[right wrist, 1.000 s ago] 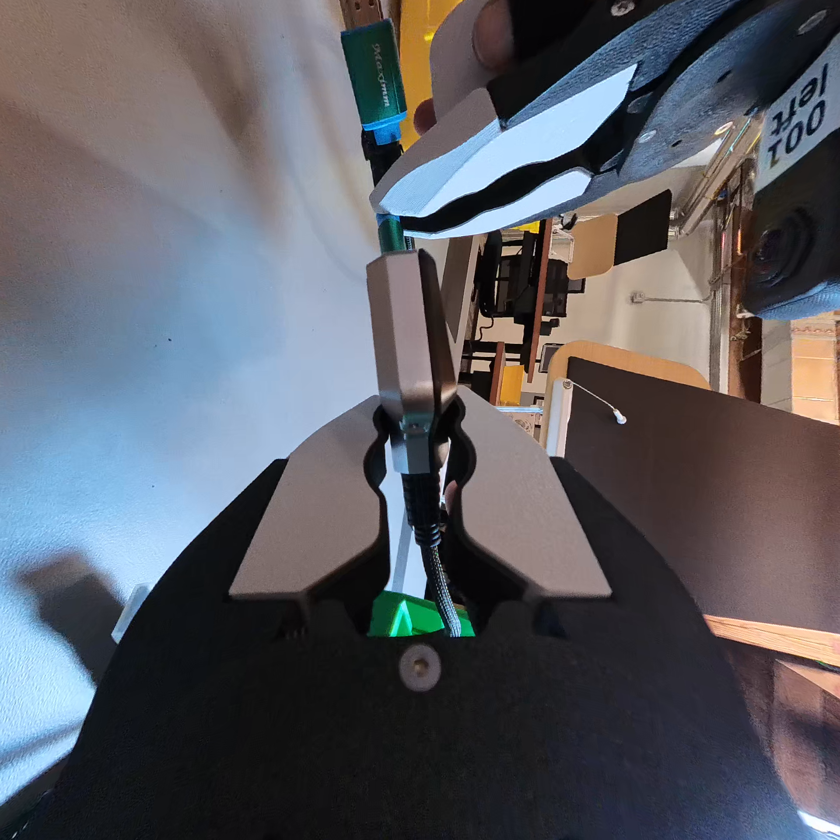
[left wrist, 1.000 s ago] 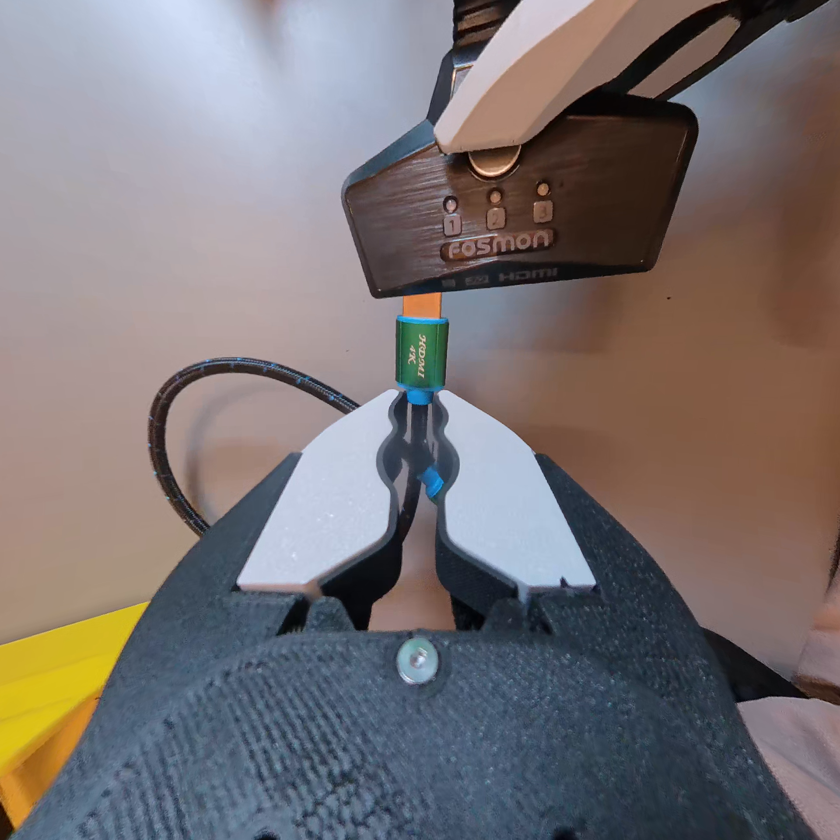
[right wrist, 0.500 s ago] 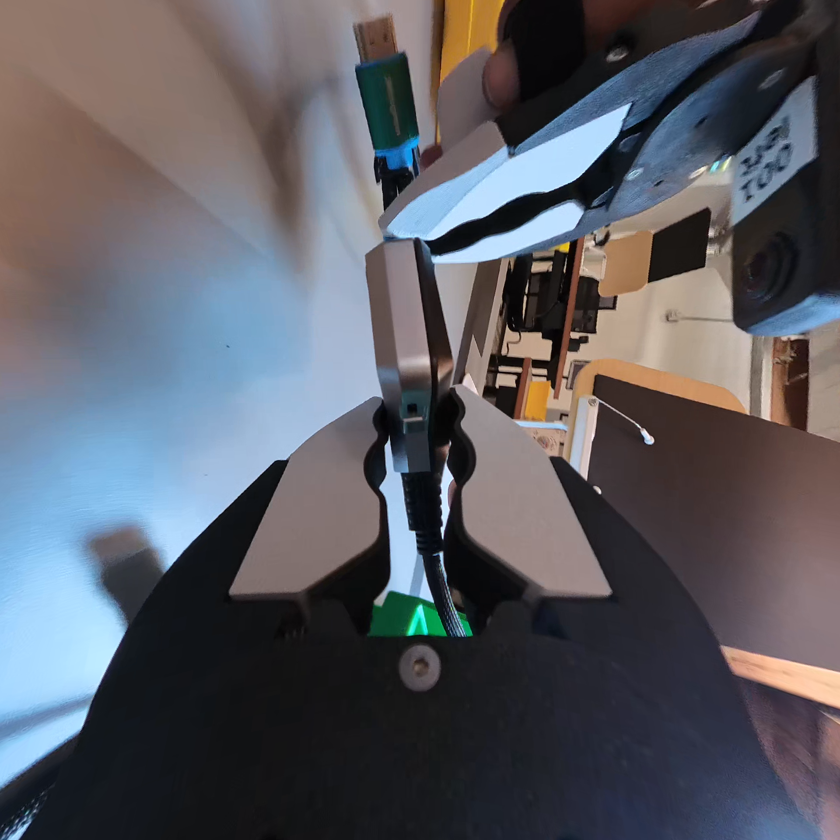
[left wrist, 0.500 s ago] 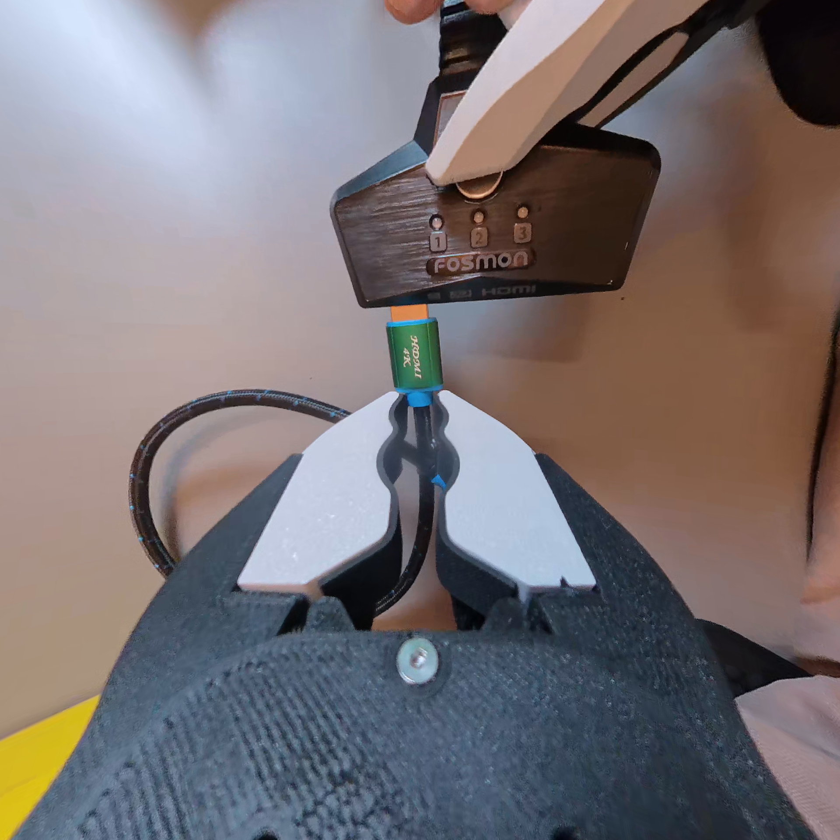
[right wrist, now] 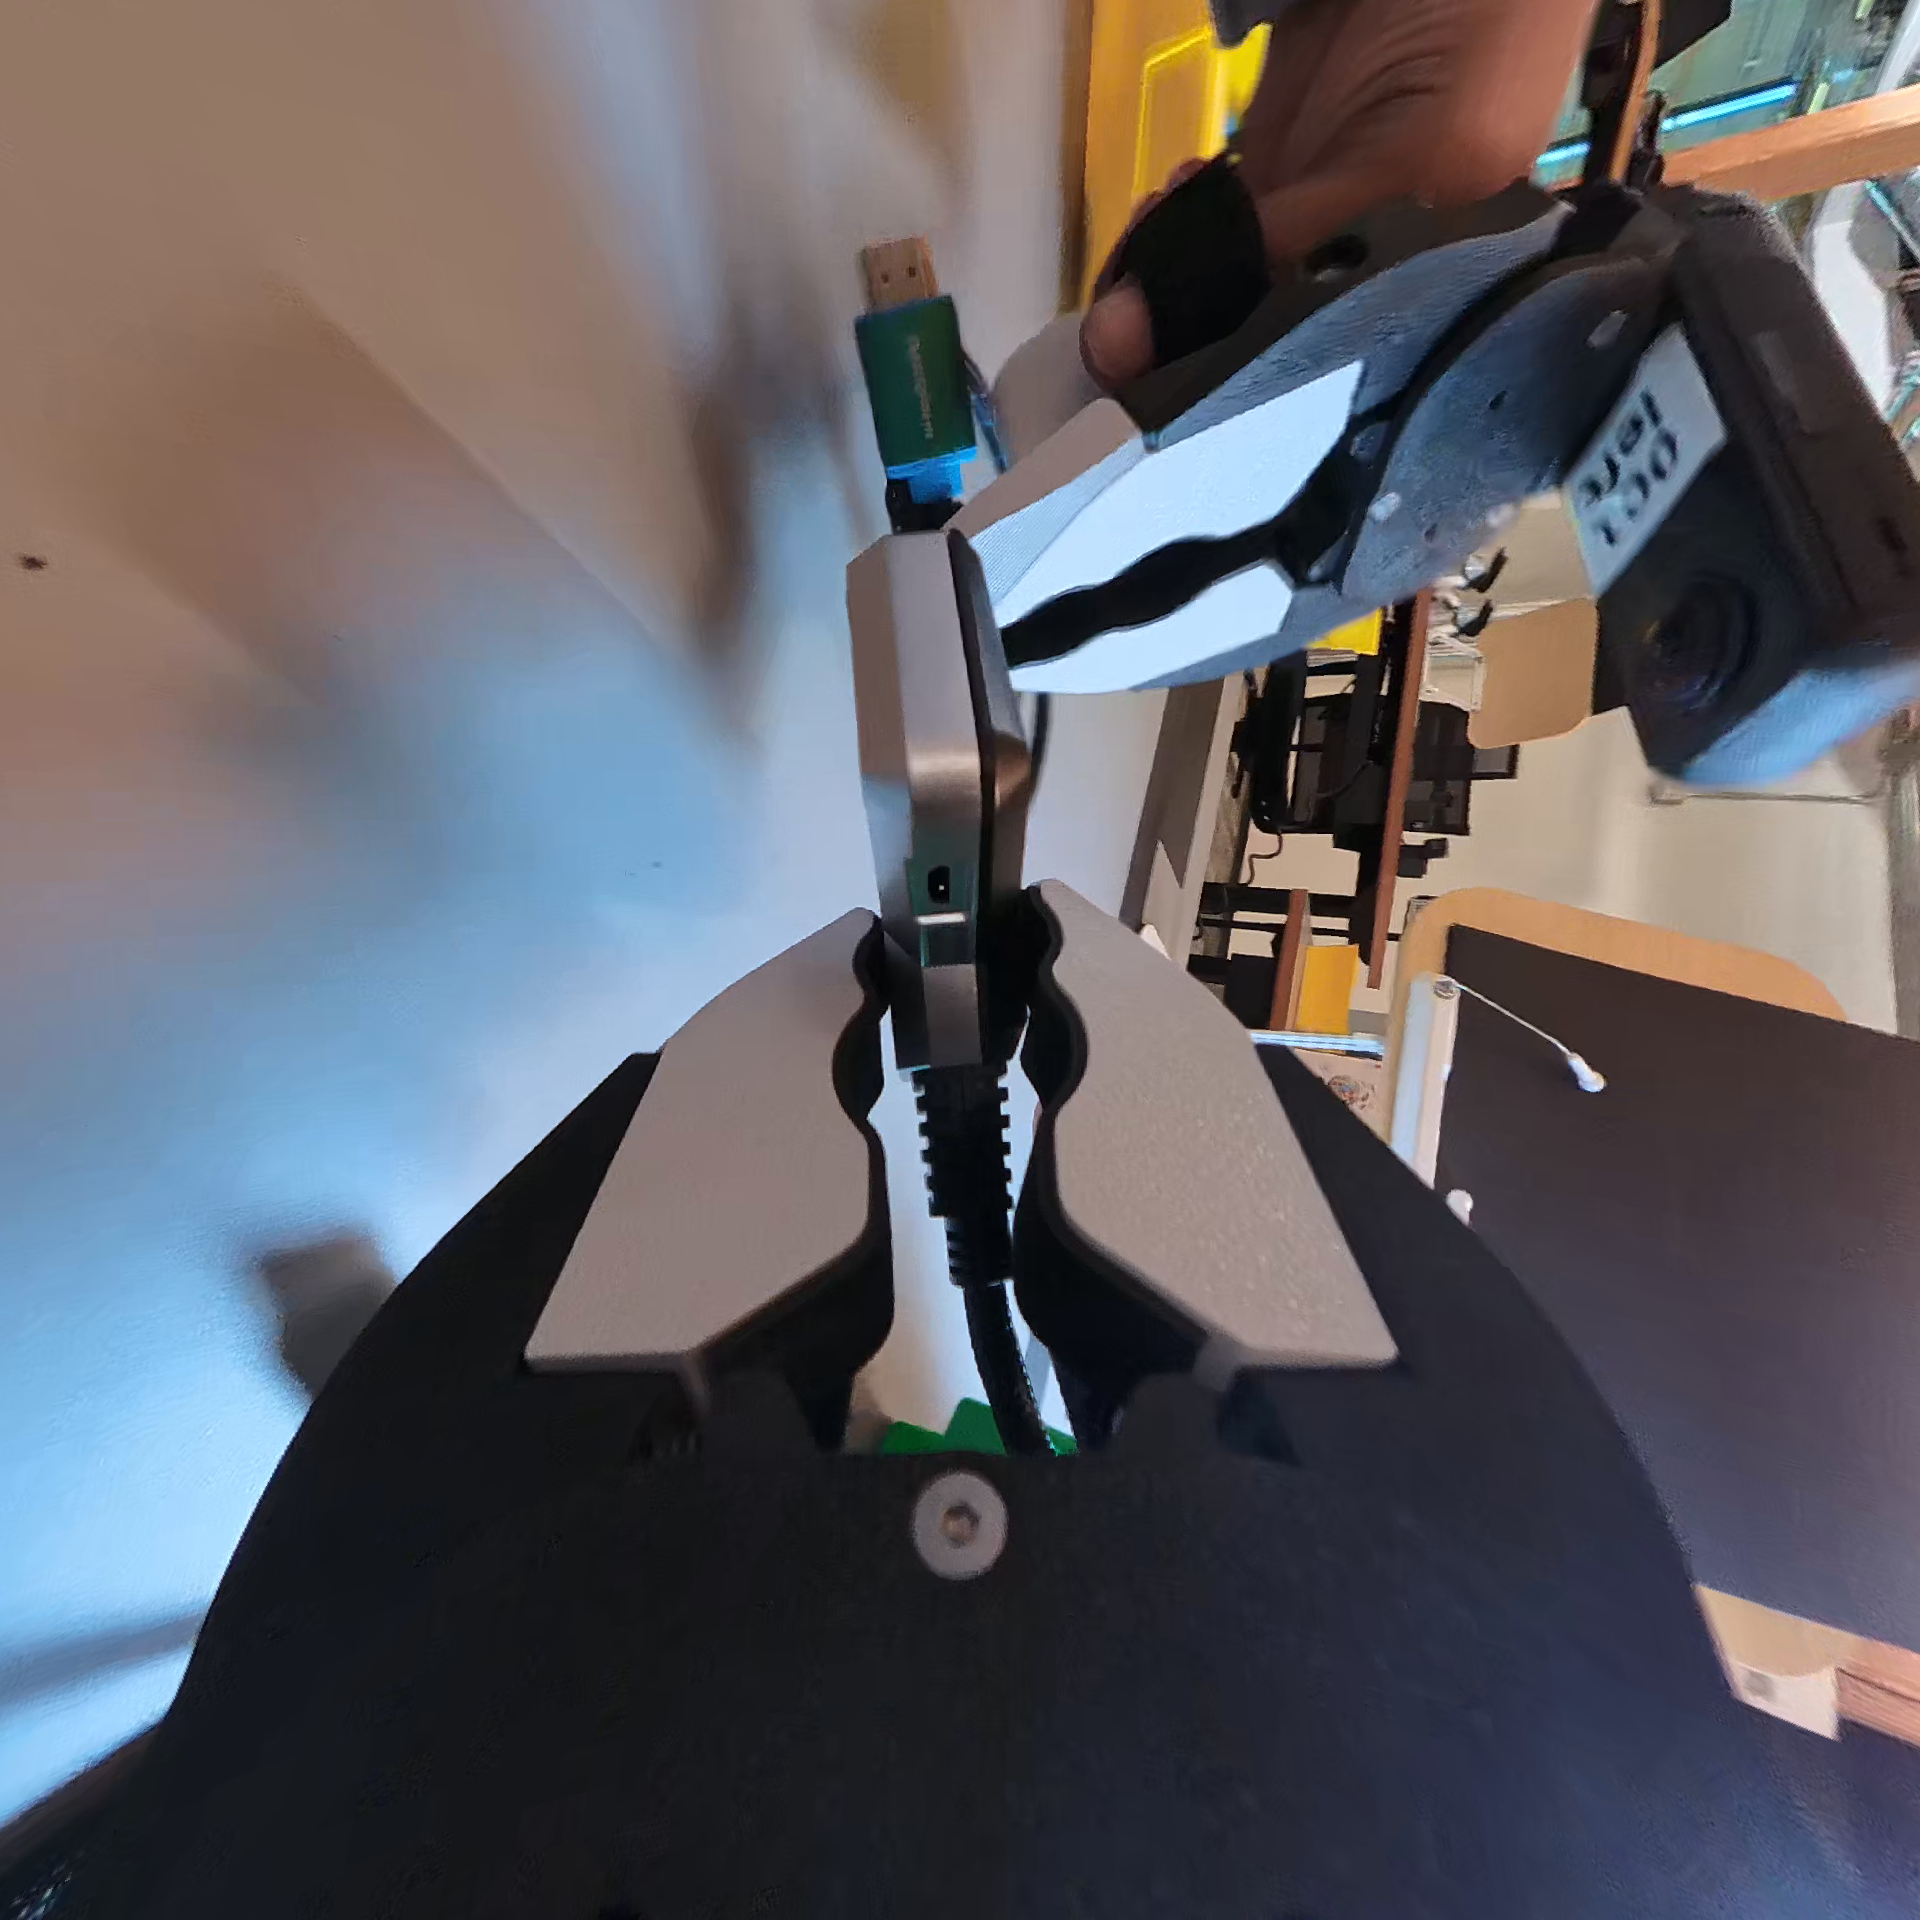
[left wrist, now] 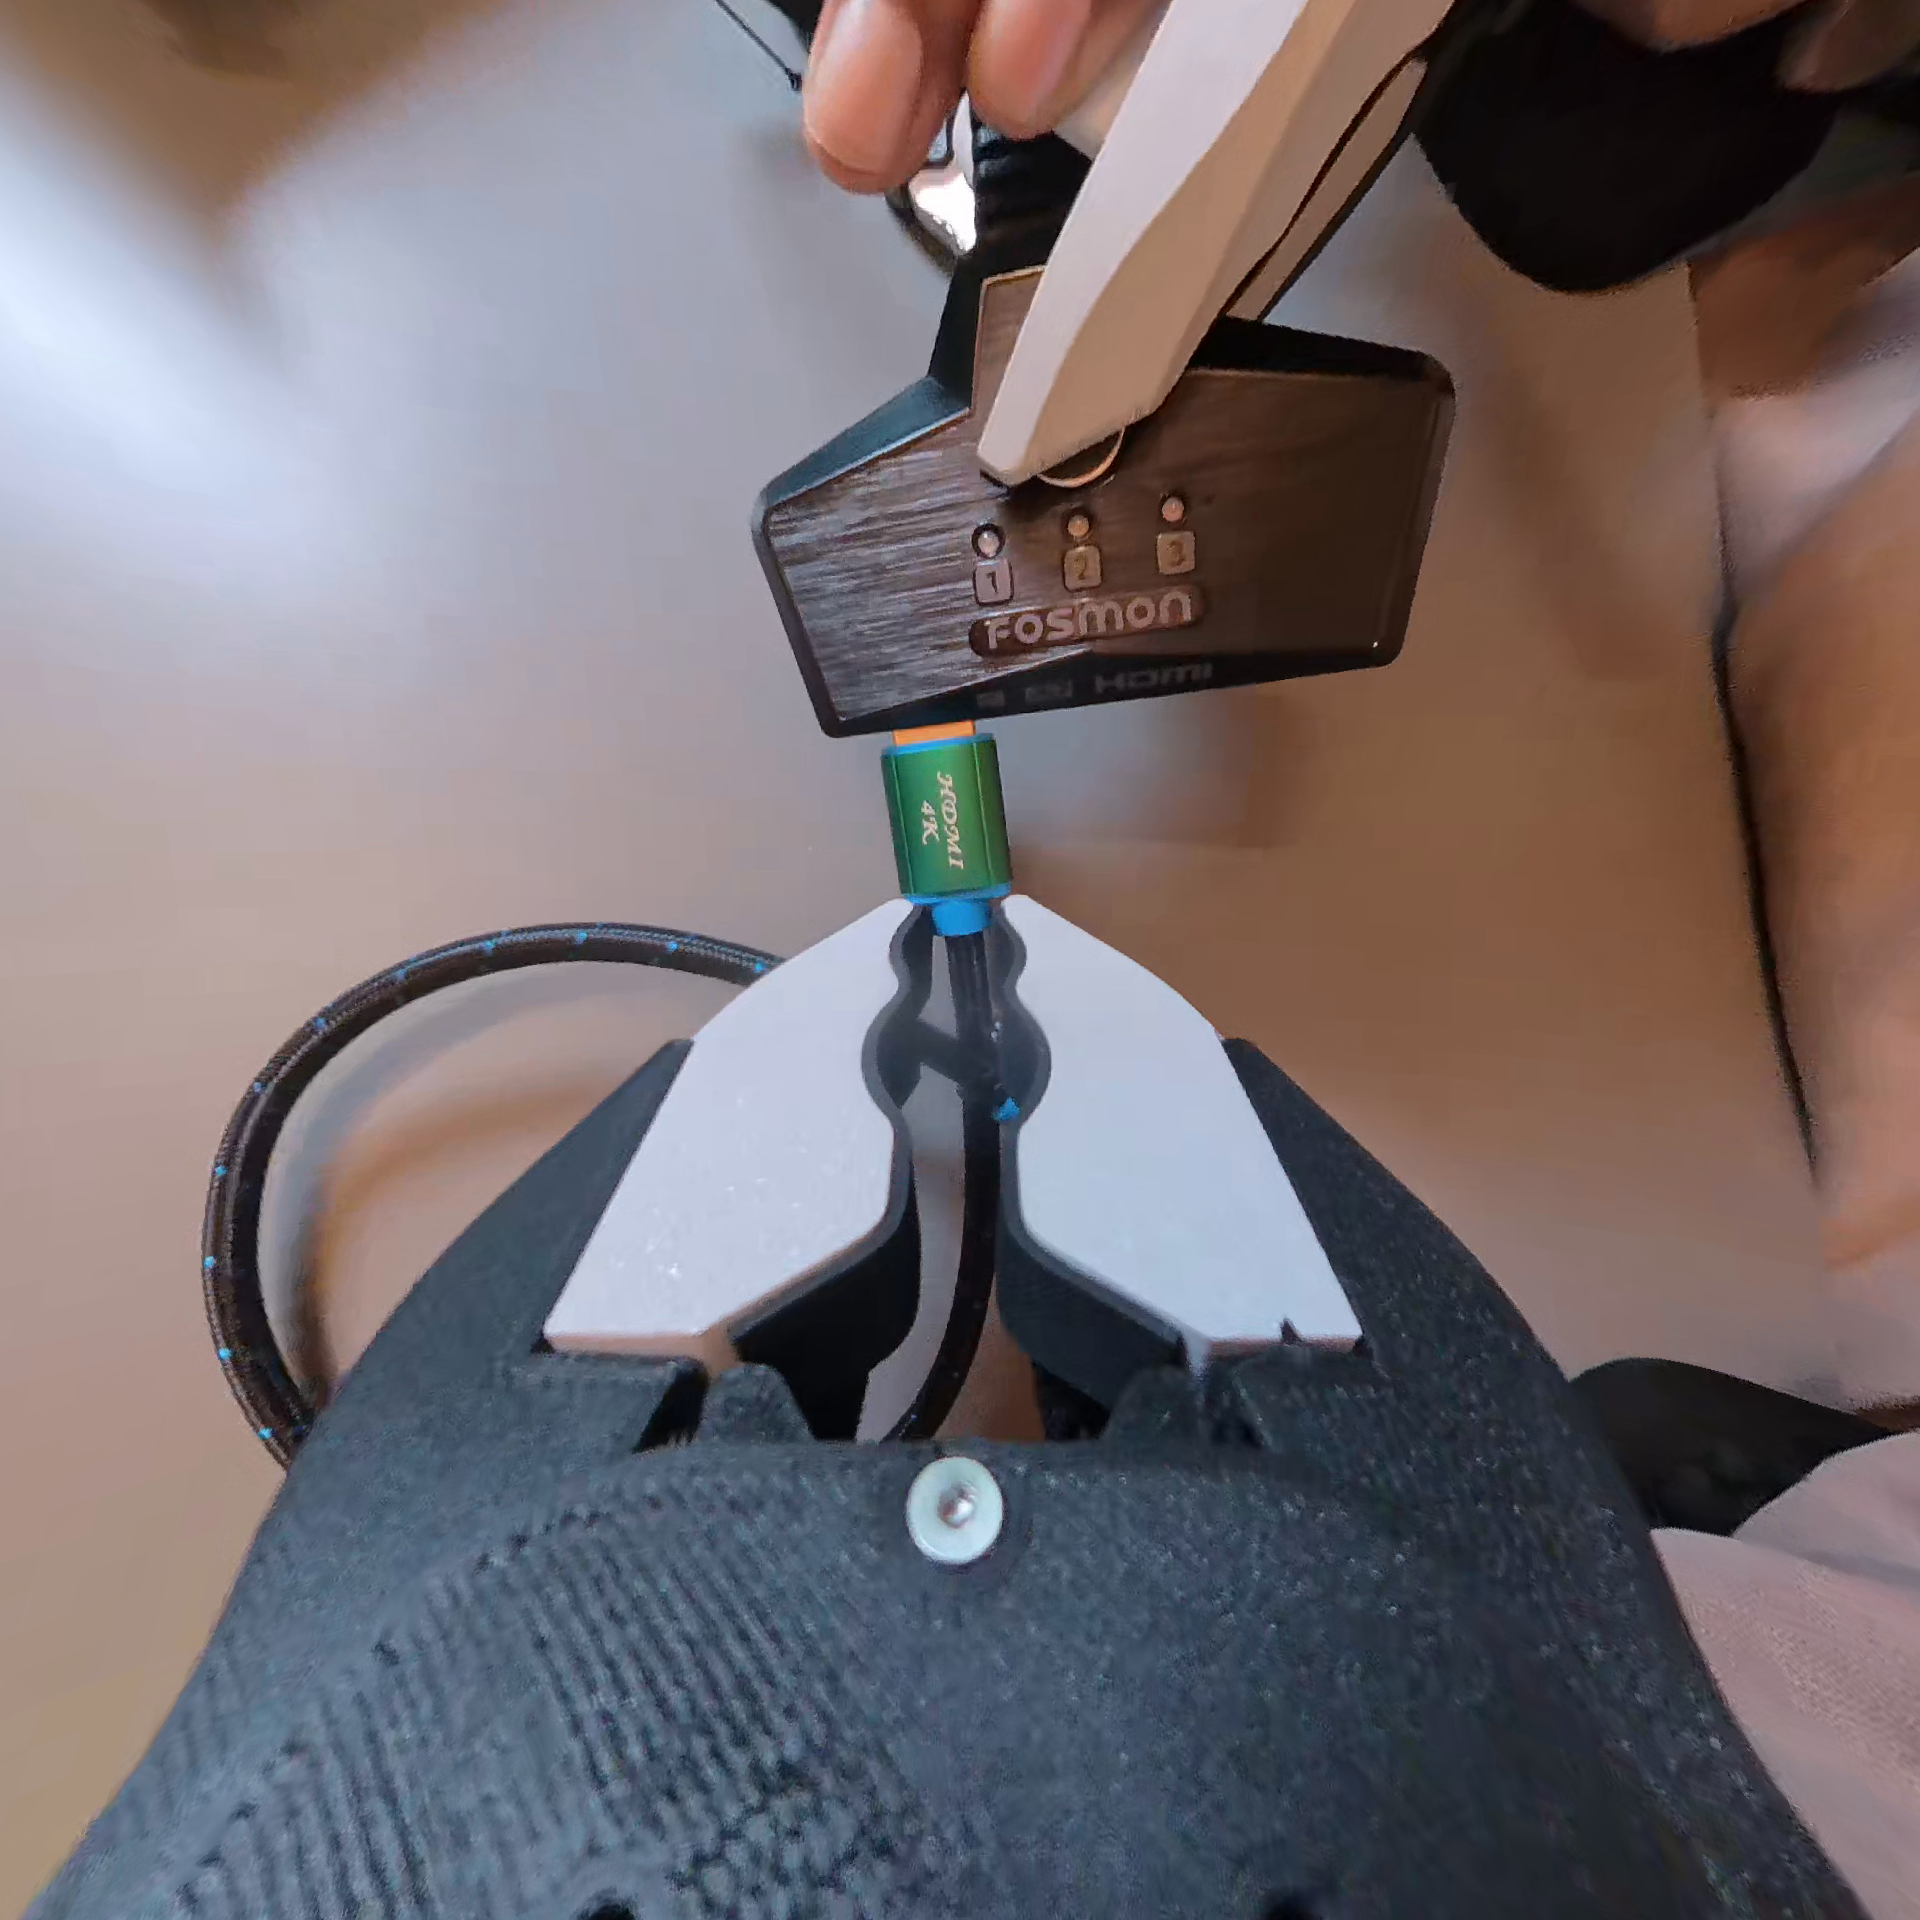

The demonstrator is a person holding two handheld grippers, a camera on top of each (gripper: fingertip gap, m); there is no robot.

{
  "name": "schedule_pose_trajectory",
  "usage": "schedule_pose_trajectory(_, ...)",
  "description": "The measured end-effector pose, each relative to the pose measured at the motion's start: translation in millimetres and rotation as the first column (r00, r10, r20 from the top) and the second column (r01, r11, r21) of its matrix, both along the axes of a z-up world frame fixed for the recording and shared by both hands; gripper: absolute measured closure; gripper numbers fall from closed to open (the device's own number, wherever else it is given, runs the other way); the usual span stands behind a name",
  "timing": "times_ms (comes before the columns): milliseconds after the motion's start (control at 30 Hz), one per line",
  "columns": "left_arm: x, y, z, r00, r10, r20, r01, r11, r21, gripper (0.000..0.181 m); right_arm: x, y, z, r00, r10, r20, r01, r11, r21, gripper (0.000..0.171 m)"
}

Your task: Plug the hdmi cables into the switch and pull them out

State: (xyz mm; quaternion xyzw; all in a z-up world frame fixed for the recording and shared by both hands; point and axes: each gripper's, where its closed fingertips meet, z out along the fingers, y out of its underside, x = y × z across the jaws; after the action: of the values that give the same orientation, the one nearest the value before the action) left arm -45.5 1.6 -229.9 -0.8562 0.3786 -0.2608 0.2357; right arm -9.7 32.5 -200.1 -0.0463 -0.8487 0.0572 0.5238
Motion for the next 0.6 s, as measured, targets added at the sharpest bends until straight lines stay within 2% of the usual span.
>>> schedule_pose_trajectory(67, 2, 1, -8, 0.999, -0.019, -0.036, 0.019, 1.0, -0.001, 0.171, 2, -1, -5, 1.0, 0.004, 0.019, -0.005, 1.0, 0.011, 0.148)
schedule_pose_trajectory(133, 5, -1, -6, 0.999, -0.023, 0.03, 0.023, 1.0, -0.009, 0.171, 5, -2, -2, 1.0, 0.007, 0.013, -0.007, 1.0, -0.017, 0.148)
schedule_pose_trajectory(267, 1, 0, 18, 0.992, -0.002, 0.128, -0.006, 0.998, 0.059, 0.171, 1, 5, 15, 0.997, -0.03, -0.065, 0.024, 0.996, -0.081, 0.147)
schedule_pose_trajectory(400, -6, 11, 41, 0.991, 0.059, 0.119, -0.079, 0.982, 0.17, 0.171, -6, 22, 31, 0.977, -0.131, -0.167, 0.115, 0.988, -0.099, 0.146)
schedule_pose_trajectory(600, 16, 9, 62, 0.992, 0.018, 0.129, -0.046, 0.975, 0.216, 0.171, -11, 31, 40, 0.948, -0.187, -0.258, 0.172, 0.982, -0.078, 0.14)
